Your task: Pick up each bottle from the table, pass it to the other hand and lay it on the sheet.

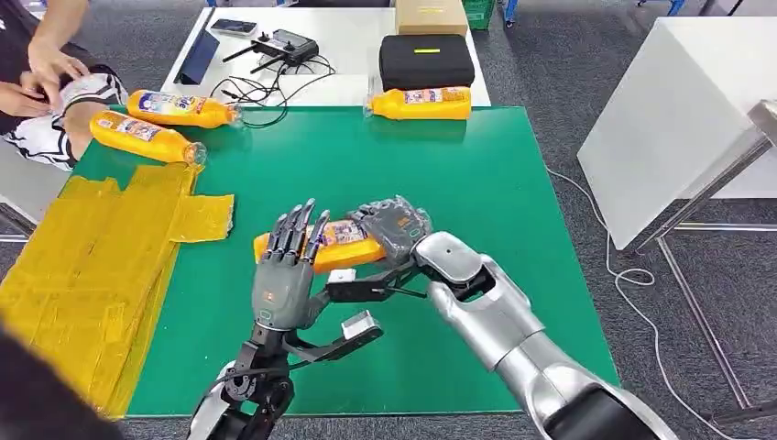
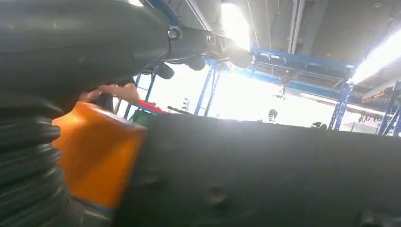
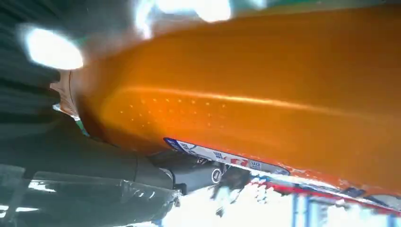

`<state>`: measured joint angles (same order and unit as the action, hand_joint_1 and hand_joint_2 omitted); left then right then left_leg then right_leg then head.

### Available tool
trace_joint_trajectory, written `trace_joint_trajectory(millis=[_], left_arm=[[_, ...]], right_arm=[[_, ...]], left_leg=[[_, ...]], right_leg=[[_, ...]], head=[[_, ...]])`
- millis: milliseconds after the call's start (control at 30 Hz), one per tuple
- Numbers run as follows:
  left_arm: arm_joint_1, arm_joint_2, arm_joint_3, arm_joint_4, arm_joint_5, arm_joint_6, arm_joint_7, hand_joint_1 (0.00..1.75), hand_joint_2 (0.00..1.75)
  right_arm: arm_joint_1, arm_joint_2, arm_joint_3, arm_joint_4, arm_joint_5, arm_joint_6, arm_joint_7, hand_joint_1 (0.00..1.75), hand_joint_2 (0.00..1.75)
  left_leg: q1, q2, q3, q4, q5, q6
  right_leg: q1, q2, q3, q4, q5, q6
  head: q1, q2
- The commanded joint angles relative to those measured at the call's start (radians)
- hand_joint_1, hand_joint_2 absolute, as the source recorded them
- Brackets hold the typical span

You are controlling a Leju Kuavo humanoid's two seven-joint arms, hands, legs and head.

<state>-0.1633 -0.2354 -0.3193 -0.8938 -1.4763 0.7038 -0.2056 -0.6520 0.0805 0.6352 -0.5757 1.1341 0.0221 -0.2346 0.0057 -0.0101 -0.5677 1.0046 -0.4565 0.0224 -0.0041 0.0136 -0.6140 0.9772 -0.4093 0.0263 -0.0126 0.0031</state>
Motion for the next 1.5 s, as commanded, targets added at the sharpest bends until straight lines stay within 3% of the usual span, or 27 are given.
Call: trace_joint_trajectory(millis=[33,233,700,933,1133,1267,1500], left_arm=[[-0.042,0.009,-0.007,0.052,0.000,-0.006,0.002,0.00,1.75],[-0.028,0.014,0.000,0.040,-0.016,-0.006,0.022,0.00,1.75],[-0.028,0.014,0.000,0.040,-0.016,-0.006,0.022,0.00,1.75],[-0.021,0.025,-0.012,0.036,-0.044,-0.006,0.059,0.00,1.75],[-0.015,0.030,-0.010,0.031,-0.053,-0.006,0.084,0.00,1.75],[-0.016,0.034,-0.001,0.032,-0.053,-0.006,0.103,0.00,1.75],[0.002,0.032,0.023,0.023,-0.047,-0.006,0.090,0.00,1.75]], right_arm=[[-0.024,-0.015,0.084,-0.025,-0.052,0.039,-0.035,1.75,1.75],[-0.010,-0.031,0.156,-0.137,-0.107,0.047,-0.046,1.75,1.75],[-0.010,-0.031,0.156,-0.137,-0.107,0.047,-0.046,1.75,1.75],[0.014,-0.059,0.180,-0.295,-0.141,-0.076,0.032,1.75,1.75],[0.030,-0.107,0.201,-0.469,-0.132,-0.080,0.069,1.75,1.75],[0.022,-0.183,0.272,-0.633,-0.024,0.014,0.170,1.75,1.75],[-0.014,-0.289,0.402,-0.850,0.185,0.066,0.243,1.75,1.75]], left_leg=[[0.000,0.000,0.005,-0.001,-0.002,-0.001],[0.001,0.002,0.006,-0.001,-0.002,-0.001],[0.001,0.001,0.004,-0.001,-0.001,-0.001],[0.001,0.002,0.005,-0.001,-0.002,-0.001],[0.000,0.003,0.006,-0.001,-0.003,-0.001],[0.000,0.004,0.006,0.000,-0.003,-0.001],[0.000,0.002,0.006,-0.001,-0.003,-0.001]], right_leg=[[0.001,-0.001,0.005,-0.001,-0.002,0.000],[0.001,0.000,0.005,-0.001,-0.002,0.000],[0.001,0.000,0.004,-0.001,-0.001,0.000],[0.001,0.001,0.005,-0.001,-0.002,0.000],[0.001,0.001,0.006,0.000,-0.002,0.000],[0.000,0.002,0.005,0.001,-0.002,0.000],[0.000,0.001,0.005,0.000,-0.002,0.000]], head=[[0.000,0.000],[0.000,0.000],[0.000,0.000],[0.000,0.000],[0.000,0.000],[0.000,0.000],[0.000,0.000]])
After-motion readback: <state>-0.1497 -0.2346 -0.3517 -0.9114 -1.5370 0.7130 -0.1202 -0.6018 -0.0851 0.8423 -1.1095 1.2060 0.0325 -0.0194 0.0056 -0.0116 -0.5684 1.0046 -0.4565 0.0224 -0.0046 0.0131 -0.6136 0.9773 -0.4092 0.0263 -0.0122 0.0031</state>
